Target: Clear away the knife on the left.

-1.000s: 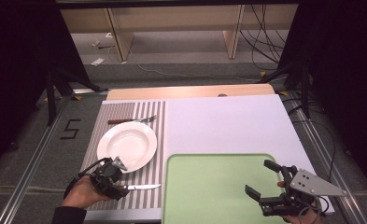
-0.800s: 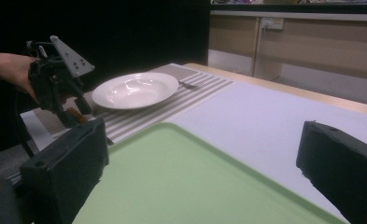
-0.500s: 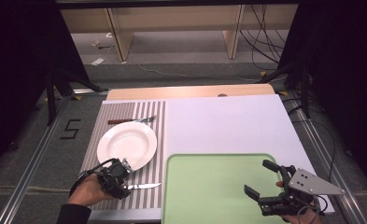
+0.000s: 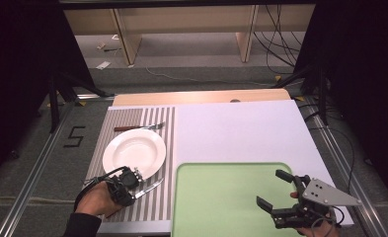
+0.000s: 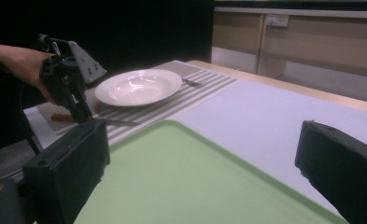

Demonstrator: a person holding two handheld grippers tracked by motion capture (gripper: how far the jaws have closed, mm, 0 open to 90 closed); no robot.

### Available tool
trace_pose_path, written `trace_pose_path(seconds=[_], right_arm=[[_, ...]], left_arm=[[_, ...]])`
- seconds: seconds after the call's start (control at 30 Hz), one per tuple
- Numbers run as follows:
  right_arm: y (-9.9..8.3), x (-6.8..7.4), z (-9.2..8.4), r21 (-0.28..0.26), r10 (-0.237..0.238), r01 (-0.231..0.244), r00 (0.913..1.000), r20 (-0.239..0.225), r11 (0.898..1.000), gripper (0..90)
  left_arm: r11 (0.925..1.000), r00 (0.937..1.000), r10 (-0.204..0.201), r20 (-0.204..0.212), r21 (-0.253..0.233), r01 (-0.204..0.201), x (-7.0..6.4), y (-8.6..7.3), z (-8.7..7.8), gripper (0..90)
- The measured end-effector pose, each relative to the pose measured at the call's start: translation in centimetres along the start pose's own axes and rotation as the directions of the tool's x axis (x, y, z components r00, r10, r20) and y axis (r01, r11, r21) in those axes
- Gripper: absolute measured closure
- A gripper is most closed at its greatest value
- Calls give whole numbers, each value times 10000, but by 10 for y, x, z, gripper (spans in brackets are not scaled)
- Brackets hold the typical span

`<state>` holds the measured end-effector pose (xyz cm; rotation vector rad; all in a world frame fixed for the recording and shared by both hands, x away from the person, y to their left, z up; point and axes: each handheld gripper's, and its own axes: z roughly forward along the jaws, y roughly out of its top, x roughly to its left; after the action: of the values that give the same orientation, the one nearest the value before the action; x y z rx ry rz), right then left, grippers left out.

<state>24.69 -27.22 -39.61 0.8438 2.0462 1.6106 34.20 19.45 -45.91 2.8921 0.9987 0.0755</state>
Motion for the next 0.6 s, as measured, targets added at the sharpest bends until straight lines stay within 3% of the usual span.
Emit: trace_pose_path(seconds=[0.2, 0.33, 0.4, 0.5, 0.6], right_arm=[[0, 0, 0, 26, 10, -10, 10000, -3, 10000, 41], [0, -1, 0, 10, 10, -10, 10000, 23, 10000, 41], [0, -1, 0, 3, 5, -5, 10000, 23, 10000, 41], [0, -1, 0, -6, 1, -1, 10000, 7, 10000, 41], [0, 0, -1, -4, -22, 22, 10000, -2, 10000, 42]], left_arm=[[9999, 9999, -81, 131, -130, 82, 1, -1, -1, 771], [9972, 9980, -303, 552, -673, 339, 0, -2, -9, 772], [9899, 9915, -698, 1095, -1151, 824, 1, -2, -15, 772], [9819, 9886, -691, 1340, -1659, 912, -2, 0, -21, 772], [9656, 9805, -650, 1856, -2364, 1087, -7, 3, -27, 772]])
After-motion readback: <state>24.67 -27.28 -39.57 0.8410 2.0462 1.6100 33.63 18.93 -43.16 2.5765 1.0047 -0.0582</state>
